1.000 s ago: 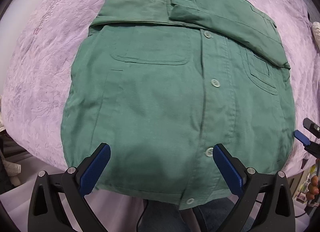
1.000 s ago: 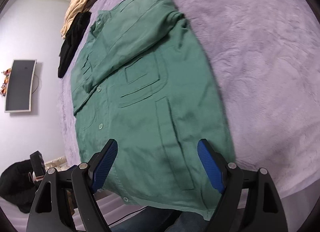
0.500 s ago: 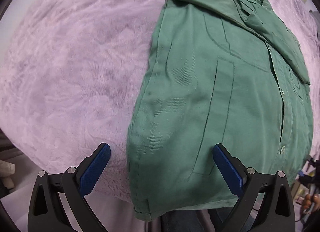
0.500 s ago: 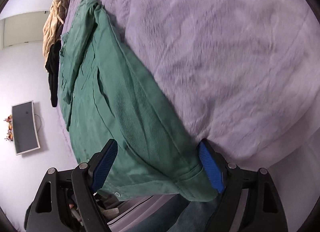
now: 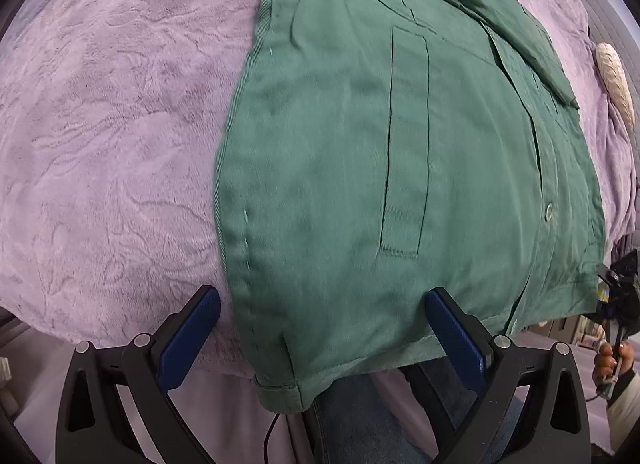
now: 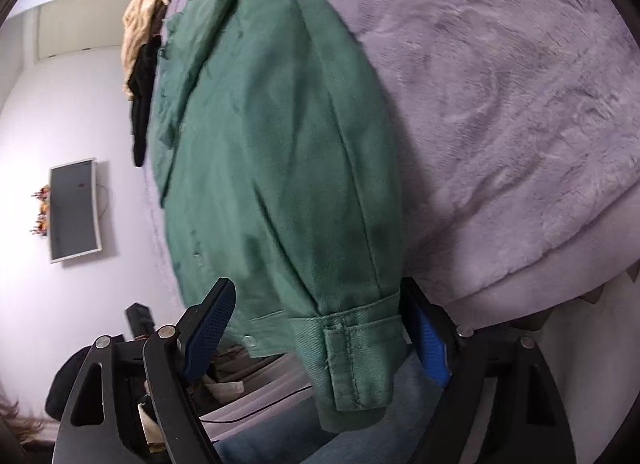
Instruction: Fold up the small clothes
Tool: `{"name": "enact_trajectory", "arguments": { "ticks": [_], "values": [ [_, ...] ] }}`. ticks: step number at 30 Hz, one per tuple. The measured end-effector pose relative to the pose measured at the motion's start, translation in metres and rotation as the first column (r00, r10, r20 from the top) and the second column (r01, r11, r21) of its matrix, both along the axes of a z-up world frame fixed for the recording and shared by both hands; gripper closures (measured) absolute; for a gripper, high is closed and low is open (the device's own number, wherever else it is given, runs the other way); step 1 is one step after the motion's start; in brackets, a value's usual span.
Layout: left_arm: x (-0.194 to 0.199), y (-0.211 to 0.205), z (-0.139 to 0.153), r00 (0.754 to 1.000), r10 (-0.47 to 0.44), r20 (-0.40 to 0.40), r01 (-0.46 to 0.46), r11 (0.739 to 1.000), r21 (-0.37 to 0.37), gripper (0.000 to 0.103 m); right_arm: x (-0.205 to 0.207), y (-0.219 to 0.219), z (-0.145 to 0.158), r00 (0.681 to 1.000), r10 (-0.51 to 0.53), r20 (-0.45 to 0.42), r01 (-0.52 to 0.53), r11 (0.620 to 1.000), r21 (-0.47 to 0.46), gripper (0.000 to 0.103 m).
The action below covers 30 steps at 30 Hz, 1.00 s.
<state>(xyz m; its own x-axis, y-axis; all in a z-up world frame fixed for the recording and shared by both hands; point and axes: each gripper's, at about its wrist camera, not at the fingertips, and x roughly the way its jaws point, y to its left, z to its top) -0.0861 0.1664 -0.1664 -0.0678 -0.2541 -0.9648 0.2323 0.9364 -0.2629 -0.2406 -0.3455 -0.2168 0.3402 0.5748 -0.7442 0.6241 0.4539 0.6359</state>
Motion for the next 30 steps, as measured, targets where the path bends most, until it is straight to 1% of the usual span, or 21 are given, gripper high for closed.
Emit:
{"name": "enact_trajectory", "arguments": {
  "ticks": [1, 2, 5, 6, 7, 8, 10, 13, 14, 15, 16, 17, 19, 20, 21, 22, 23, 24, 26, 28, 30],
  "values": [
    [-0.003, 0.0, 0.0, 1.0, -0.008, 0.003, 0.008, 1.0, 0.002, 0.001, -0.003, 0.001, -0.008, 1.0, -0.005, -0.026, 0.005, 1.0, 0.001, 0.018],
    [0.006, 0.0, -0.002, 1.0, -0.016, 0.001, 0.016, 1.0, 0.005, 0.001, -0.007, 0.004, -0.016, 0.999, -0.013, -0.041, 0.013, 1.0, 0.006, 0.018],
    [0.006, 0.001, -0.006, 0.999, -0.053, -0.008, 0.053, 0.998, 0.014, 0.001, -0.011, 0.014, -0.025, 0.998, -0.045, -0.047, 0.047, 0.999, 0.023, 0.018],
    [0.003, 0.002, -0.007, 0.998, -0.066, -0.014, 0.066, 0.998, 0.019, 0.001, -0.013, 0.018, -0.025, 0.998, -0.06, -0.03, 0.061, 0.997, 0.048, 0.018],
    [0.0, 0.003, -0.008, 0.997, -0.074, -0.023, 0.075, 0.997, 0.022, 0.001, -0.012, 0.025, -0.022, 0.997, -0.07, 0.008, 0.07, 0.995, 0.078, 0.018],
    [-0.005, 0.007, -0.01, 0.997, -0.075, -0.032, 0.076, 0.997, 0.018, 0.001, -0.011, 0.028, -0.02, 0.997, -0.073, 0.032, 0.07, 0.994, 0.089, 0.018],
    [-0.009, 0.011, -0.013, 0.997, -0.053, -0.048, 0.054, 0.999, 0.008, 0.001, -0.008, 0.036, -0.015, 0.992, -0.096, 0.077, 0.086, 0.989, 0.121, 0.018],
    [-0.013, 0.013, -0.014, 0.999, 0.006, -0.054, -0.007, 1.0, -0.021, 0.001, -0.006, 0.035, -0.016, 0.981, -0.18, 0.075, 0.167, 0.973, 0.156, 0.018],
    [-0.015, 0.011, -0.012, 0.999, 0.02, -0.046, -0.021, 1.0, -0.02, 0.012, -0.009, 0.033, -0.018, 0.976, -0.204, 0.071, 0.191, 0.968, 0.164, 0.021],
    [-0.017, 0.01, -0.011, 0.999, 0.027, -0.033, -0.028, 1.0, -0.009, 0.021, -0.009, 0.033, -0.017, 0.971, -0.229, 0.067, 0.215, 0.962, 0.17, 0.04],
    [-0.02, 0.01, -0.009, 1.0, 0.024, -0.02, -0.024, 1.0, 0.001, 0.034, -0.01, 0.034, -0.017, 0.969, -0.239, 0.058, 0.227, 0.96, 0.166, 0.059],
    [-0.02, 0.009, -0.007, 1.0, 0.016, -0.008, -0.016, 1.0, -0.004, 0.047, -0.01, 0.036, -0.016, 0.97, -0.238, 0.041, 0.229, 0.961, 0.157, 0.091],
    [-0.022, 0.009, 0.0, 1.0, -0.015, 0.013, 0.015, 1.0, -0.017, 0.065, -0.011, 0.038, -0.011, 0.97, -0.24, 0.048, 0.231, 0.962, 0.143, 0.09],
    [-0.024, 0.012, 0.004, 1.0, -0.025, 0.014, 0.025, 0.999, -0.027, 0.082, -0.01, 0.039, -0.006, 0.969, -0.239, 0.067, 0.227, 0.963, 0.144, 0.091],
    [-0.024, 0.016, 0.008, 1.0, -0.022, -0.001, 0.022, 0.998, -0.062, 0.086, -0.01, 0.036, -0.001, 0.965, -0.246, 0.089, 0.229, 0.959, 0.165, 0.091],
    [-0.021, 0.021, 0.013, 1.0, -0.002, -0.02, 0.0, 0.994, -0.109, 0.087, -0.01, 0.035, 0.005, 0.958, -0.261, 0.117, 0.235, 0.951, 0.2, 0.091],
    [-0.017, 0.028, 0.019, 0.999, 0.026, -0.045, -0.034, 0.984, -0.172, 0.088, -0.008, 0.036, 0.01, 0.951, -0.274, 0.143, 0.236, 0.943, 0.234, 0.091],
    [-0.014, 0.032, 0.024, 0.997, 0.046, -0.06, -0.058, 0.975, -0.216, 0.088, -0.005, 0.036, 0.015, 0.945, -0.281, 0.165, 0.234, 0.937, 0.259, 0.091],
    [-0.008, 0.041, 0.04, 0.994, 0.095, -0.063, -0.109, 0.949, -0.297, 0.088, 0.006, 0.034, 0.027, 0.935, -0.289, 0.206, 0.223, 0.93, 0.292, 0.091],
    [0.002, 0.047, 0.052, 0.988, 0.143, -0.063, -0.156, 0.925, -0.348, 0.088, 0.02, 0.033, 0.039, 0.925, -0.289, 0.246, 0.205, 0.926, 0.317, 0.091],
    [0.016, 0.046, 0.066, 0.977, 0.205, -0.063, -0.213, 0.89, -0.404, 0.088, 0.039, 0.029, 0.05, 0.918, -0.282, 0.278, 0.184, 0.925, 0.332, 0.091]
  ]
}}
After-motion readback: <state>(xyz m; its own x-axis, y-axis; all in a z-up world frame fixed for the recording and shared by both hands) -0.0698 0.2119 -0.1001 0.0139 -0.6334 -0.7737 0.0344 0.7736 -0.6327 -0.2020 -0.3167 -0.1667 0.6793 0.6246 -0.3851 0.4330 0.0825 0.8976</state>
